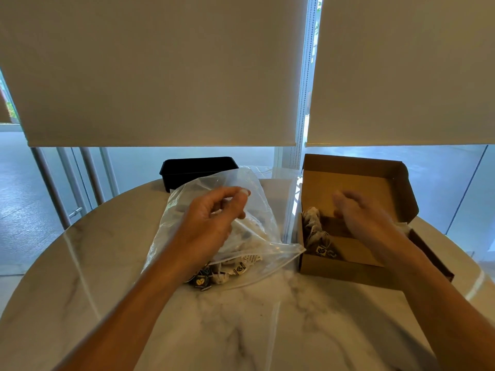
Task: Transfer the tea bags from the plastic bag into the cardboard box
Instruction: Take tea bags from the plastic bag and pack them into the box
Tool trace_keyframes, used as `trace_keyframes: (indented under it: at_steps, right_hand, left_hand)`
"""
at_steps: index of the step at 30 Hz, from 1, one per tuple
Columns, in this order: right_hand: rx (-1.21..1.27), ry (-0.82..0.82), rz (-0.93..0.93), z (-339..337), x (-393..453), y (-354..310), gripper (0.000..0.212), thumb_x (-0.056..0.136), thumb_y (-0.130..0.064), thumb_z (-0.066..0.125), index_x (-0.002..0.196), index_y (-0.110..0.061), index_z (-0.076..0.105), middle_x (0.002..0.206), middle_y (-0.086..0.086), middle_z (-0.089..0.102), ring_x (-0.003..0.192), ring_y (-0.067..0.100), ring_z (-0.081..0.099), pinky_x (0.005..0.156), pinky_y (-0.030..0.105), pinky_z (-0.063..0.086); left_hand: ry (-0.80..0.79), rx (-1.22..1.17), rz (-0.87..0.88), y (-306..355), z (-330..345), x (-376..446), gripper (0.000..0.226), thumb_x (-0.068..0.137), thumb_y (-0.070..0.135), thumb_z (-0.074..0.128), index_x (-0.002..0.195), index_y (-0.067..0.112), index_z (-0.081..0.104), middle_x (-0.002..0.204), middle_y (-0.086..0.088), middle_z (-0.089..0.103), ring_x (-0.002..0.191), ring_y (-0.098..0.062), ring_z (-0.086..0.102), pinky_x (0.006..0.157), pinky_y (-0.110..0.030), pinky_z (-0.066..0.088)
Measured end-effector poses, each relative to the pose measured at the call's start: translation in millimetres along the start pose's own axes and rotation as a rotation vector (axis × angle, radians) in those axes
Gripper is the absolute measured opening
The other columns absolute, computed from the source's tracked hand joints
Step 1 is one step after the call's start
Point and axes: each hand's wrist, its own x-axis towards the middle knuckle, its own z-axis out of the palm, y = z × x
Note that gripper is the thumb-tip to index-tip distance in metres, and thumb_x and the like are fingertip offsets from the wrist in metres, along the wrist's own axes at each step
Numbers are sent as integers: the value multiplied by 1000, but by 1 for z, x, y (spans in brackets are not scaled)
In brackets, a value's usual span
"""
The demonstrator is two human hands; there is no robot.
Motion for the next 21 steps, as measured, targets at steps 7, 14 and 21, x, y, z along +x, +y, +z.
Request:
trace_keyframes:
  at_steps: [7, 14, 21]
  right_hand:
    - [-62, -283, -483, 49, -75, -57, 39, 74, -61, 51, 107, -42, 61, 89, -27, 63, 84, -11, 61, 59, 4, 46]
    - [59, -347, -417, 70, -83, -55, 14, 84, -38, 64, 96, -32, 67, 76, -2, 71, 71, 9, 67, 56, 20, 53]
    - [196, -322, -329, 48, -66, -50, 10, 86, -20, 66, 90, -28, 70, 78, -2, 72, 70, 8, 66, 59, 21, 50]
  left_hand:
    - [-63, -98, -28, 11, 9, -7, 56, 77, 61, 20, 127, 49, 41, 114, 7, 55, 80, -11, 59, 66, -21, 52]
    - [-146, -103, 3, 5, 15, -8, 55, 80, 73, 12, 130, 57, 28, 137, 10, 43, 124, -19, 50, 100, -42, 47]
    - [-234, 88, 23, 3, -5, -2, 37, 81, 55, 56, 116, 45, 51, 113, 11, 61, 100, -6, 62, 81, -26, 55]
